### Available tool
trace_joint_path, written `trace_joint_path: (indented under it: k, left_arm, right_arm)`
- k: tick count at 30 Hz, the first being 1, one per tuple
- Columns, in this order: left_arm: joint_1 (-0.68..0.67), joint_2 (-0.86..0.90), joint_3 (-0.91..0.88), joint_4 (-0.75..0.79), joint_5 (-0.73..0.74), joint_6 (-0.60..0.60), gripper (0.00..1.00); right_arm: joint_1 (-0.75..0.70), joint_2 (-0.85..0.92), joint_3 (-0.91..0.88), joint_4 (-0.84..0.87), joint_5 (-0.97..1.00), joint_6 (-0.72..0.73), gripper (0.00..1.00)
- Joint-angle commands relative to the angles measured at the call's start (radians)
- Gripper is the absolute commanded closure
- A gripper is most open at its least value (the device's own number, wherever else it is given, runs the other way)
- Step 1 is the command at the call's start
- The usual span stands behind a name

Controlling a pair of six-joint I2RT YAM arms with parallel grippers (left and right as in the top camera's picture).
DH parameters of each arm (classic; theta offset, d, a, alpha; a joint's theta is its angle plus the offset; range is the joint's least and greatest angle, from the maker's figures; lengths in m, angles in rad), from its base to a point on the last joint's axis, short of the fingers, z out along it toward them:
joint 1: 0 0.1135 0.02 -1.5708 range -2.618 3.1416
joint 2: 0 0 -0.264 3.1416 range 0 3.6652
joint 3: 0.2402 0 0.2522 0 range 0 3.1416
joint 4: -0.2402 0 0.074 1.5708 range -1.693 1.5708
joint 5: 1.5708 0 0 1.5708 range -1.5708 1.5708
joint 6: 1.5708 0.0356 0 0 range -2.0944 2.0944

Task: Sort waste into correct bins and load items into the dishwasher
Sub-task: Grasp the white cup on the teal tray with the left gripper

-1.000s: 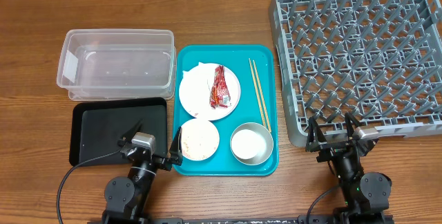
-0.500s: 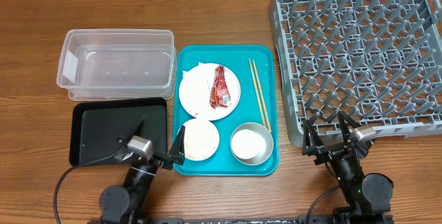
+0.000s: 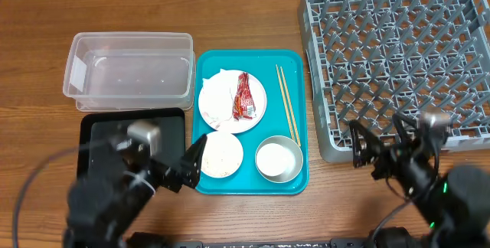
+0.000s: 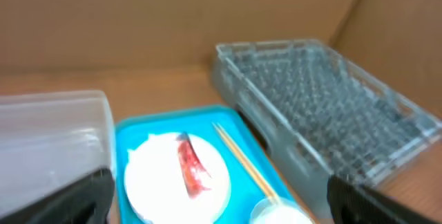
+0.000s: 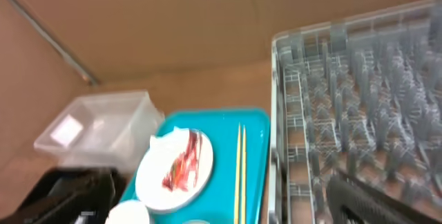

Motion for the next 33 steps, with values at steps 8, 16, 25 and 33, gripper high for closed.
trace_joint_path:
  k: [8,16,25,33]
  left_arm:
    - [-0.002,0.389,0.367,-0.289,0.381,-0.066,0.0]
    - [-0.35,0.637,0.356,-0.463,-0.023,-0.098,0.1]
    - [-0.577,0.975,0.356,-0.38,-0.256,-0.216,0.24]
    - [-0.579,1.178,0.356,-0.294,-0.235,-0.256,0.66]
  right_arm:
    - [-0.003,0.299,0.279,-0.256,-0.099,0.002,0.0]
    - [-0.003,0.327,0.279,-0.248,-0.106,0.006,0.0]
    - [-0.003,0.327,0.279,-0.267,-0.107,0.01,0.0]
    - [-0.003,0.327,0.279,-0.284,-0.106,0.01,0.0]
